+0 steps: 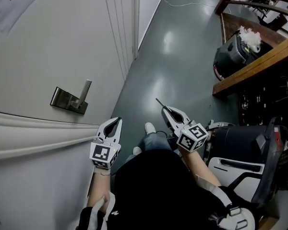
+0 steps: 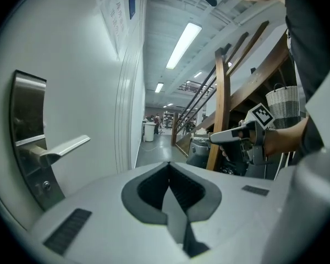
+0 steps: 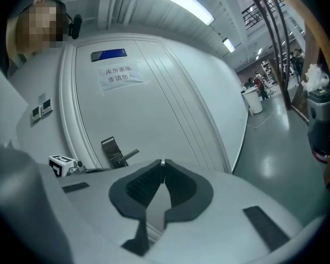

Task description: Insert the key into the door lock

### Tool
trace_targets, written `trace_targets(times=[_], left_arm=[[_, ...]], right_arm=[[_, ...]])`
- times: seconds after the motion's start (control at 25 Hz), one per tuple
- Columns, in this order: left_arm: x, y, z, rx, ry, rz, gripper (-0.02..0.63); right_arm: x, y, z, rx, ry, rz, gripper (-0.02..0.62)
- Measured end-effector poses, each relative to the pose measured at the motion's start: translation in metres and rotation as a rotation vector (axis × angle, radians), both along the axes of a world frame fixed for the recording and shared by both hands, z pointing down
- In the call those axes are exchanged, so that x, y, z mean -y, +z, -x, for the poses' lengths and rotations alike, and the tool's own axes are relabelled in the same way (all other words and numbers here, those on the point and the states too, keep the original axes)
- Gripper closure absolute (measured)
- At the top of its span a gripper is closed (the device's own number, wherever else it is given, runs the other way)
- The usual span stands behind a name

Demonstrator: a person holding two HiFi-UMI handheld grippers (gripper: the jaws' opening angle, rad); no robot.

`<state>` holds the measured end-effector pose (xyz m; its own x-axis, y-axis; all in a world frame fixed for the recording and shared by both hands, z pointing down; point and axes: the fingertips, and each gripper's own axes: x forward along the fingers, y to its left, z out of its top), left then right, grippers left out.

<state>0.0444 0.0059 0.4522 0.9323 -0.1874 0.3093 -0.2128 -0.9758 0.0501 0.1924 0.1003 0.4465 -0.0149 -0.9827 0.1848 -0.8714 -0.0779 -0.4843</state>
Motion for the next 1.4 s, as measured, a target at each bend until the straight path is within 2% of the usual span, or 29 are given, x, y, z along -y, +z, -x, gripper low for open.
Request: trace_targets(times=[0.16,0.4,0.72,1.12,1.4], left_arm=[[0.025,0.003,-0.012,0.003,-0.088,0.009,0.598],[0.055,0.003,-0.018,0.020,-0.271,0.012,0.598],[0.076,0.015,0.006,0.041,-0.519,0.027,0.598],[0.076,0.023,0.061,0.017,-0.756,0.036,0.598],[0.079,0.032,0.128,0.004,-0.837,0.043,0.598]], right_arm=[[0.043,0.006,-0.012,0.037,-0.123,0.005,0.563],[0.104,0.014,-0.021,0.106,-0.329,0.019,0.563],[0.170,0.033,-0.002,0.143,-0.594,0.059,0.563],[0.212,0.043,0.072,0.194,-0.843,0.115,0.563],[0.223,0.056,0.147,0.186,-0.943,0.156,0.563]])
